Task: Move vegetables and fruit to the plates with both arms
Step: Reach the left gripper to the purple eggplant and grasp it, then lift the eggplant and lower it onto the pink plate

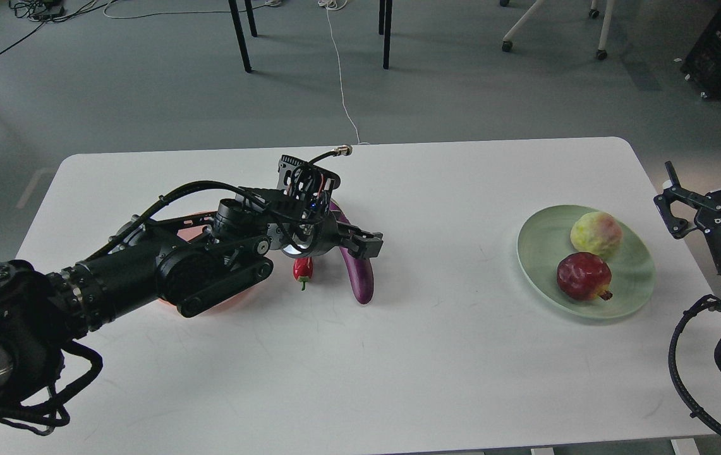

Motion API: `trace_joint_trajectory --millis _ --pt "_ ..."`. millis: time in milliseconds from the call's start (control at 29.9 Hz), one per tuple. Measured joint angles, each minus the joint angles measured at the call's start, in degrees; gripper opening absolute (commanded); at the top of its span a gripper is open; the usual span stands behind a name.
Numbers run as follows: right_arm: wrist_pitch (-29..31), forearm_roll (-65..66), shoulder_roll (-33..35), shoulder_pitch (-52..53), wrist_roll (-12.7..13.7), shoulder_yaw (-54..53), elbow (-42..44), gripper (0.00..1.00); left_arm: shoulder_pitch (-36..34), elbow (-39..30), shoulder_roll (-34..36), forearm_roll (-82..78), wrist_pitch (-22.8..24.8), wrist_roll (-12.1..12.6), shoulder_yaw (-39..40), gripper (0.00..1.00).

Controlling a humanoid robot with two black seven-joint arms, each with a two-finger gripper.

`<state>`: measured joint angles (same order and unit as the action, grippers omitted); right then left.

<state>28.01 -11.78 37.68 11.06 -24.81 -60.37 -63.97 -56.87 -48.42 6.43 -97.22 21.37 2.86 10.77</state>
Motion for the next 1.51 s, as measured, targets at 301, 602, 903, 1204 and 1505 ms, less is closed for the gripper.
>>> trace_joint_trajectory --millis 301,602,903,1204,1505 --pt "0.0 0.22 -0.06 -0.07 0.02 0.06 0.03 0.99 0.84 6.03 -2.66 0.1 0.23 -0.22 -0.38 0.94" --pt "0.0 0.33 -0.07 -0.07 0.02 0.67 0.09 0.99 1.48 6.29 -2.82 0.05 0.33 -0.05 -0.4 0.66" --pt "0.0 0.42 -0.07 -0.07 0.11 0.79 0.17 0.99 0.86 6.23 -4.15 0.46 0.85 0.14 -4.14 0.2" --pt "0.0 0.51 0.07 0.08 0.11 0.75 0.25 0.99 -2.66 4.27 -3.52 3.99 1.66 0.58 -3.79 0.21" --pt "0.0 0.68 0.27 0.45 0.2 0.68 0.28 0.99 -9.68 -9.96 8.62 9.59 3.24 0.95 -3.75 0.22"
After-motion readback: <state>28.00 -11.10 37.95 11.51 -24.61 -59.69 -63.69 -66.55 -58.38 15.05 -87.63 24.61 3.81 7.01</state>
